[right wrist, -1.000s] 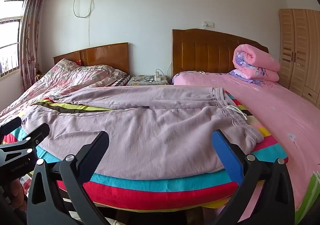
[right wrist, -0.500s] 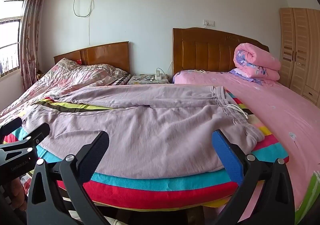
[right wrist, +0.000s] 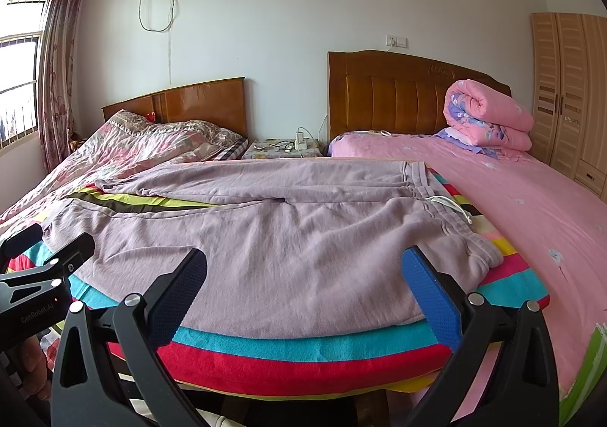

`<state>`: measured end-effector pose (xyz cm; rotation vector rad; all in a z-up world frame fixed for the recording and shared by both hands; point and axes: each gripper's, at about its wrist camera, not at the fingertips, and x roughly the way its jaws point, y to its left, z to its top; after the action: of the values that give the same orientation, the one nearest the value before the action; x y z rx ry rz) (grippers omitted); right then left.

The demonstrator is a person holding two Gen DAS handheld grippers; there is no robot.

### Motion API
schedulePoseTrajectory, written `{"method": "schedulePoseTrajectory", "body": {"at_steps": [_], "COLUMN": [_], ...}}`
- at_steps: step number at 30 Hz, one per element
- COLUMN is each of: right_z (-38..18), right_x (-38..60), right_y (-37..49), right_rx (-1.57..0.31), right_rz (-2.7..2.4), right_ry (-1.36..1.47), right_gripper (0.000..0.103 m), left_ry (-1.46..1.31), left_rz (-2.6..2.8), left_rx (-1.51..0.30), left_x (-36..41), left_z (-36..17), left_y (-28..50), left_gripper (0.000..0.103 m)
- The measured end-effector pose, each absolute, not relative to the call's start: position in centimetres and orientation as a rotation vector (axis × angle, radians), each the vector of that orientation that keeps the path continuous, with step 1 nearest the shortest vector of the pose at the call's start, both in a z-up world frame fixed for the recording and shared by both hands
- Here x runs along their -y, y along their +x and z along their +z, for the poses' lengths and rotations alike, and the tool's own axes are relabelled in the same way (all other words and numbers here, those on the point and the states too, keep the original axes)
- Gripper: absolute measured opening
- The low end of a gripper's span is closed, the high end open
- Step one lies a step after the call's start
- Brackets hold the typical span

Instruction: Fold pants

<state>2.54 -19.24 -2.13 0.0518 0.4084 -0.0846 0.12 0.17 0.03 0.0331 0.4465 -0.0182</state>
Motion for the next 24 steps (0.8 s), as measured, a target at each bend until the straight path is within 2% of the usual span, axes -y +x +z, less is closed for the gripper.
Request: {"method": "schedulePoseTrajectory", "body": {"at_steps": [24], "right_z": [-2.2], "right_x": [19.3], "right_y": [2.6], "right_rx": [-0.412], "right_rz": [-0.085], "right_ry": [0.056], "right_gripper": [0.099], "left_ry": [0.027], "left_rz": [-0.020], "left_rx": [-0.452], "left_x": [-0.8], "left_z": [-1.0], "left_y": [0.0], "left_gripper": [0.102]}}
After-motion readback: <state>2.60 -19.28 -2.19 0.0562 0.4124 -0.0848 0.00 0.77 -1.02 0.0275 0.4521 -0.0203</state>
